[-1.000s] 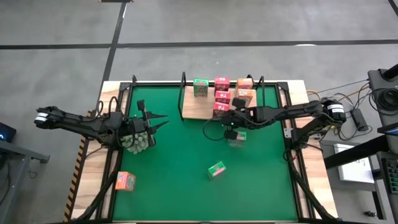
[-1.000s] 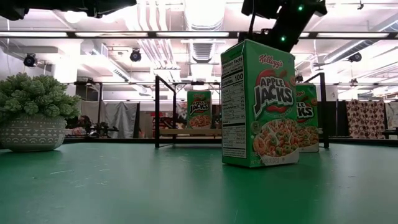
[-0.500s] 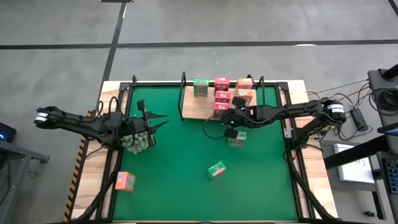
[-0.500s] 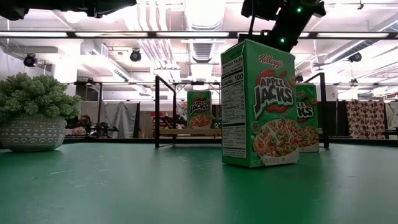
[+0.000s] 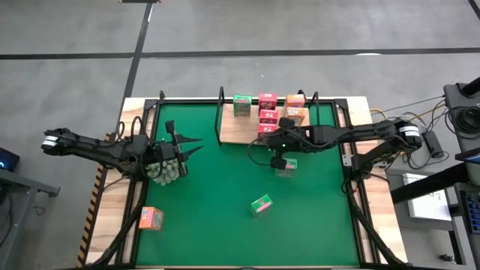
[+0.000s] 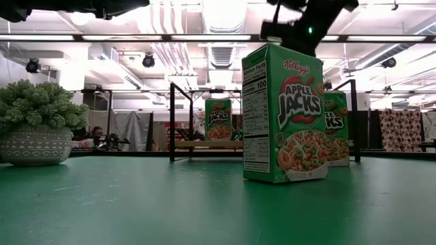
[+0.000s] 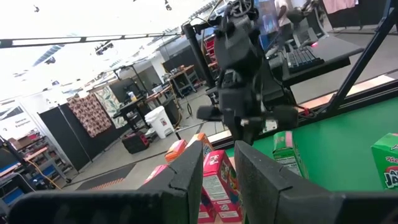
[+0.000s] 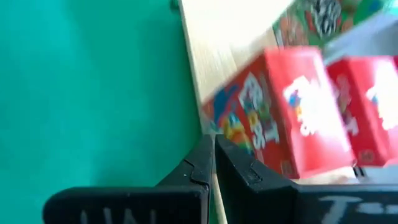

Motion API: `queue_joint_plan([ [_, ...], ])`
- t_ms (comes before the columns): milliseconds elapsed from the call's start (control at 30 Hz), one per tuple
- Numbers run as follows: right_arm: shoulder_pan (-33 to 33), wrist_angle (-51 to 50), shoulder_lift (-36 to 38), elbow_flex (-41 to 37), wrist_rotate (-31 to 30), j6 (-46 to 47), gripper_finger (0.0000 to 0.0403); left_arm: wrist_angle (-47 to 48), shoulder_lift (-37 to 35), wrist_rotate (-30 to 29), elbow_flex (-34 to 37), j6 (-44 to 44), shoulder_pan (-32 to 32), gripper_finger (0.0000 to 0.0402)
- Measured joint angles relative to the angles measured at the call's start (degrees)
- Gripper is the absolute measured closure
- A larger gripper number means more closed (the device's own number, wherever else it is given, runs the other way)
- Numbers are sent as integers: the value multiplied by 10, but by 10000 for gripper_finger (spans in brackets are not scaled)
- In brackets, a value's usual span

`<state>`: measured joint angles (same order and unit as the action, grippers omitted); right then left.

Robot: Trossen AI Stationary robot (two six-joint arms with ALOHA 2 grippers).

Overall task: Stack cereal on shelf
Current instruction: Put the top green cereal box on the shelf aligned with the other green cereal box

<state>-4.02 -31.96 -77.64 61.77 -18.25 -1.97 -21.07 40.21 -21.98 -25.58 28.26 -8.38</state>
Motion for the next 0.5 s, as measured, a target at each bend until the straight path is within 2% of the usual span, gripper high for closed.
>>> queue_joint_plan([
  [267,2,1,16,57,10,19,394,0,0,0,0,0,0,326],
  [500,23,13,19,67,34,-1,394,1,0,0,0,0,0,326],
])
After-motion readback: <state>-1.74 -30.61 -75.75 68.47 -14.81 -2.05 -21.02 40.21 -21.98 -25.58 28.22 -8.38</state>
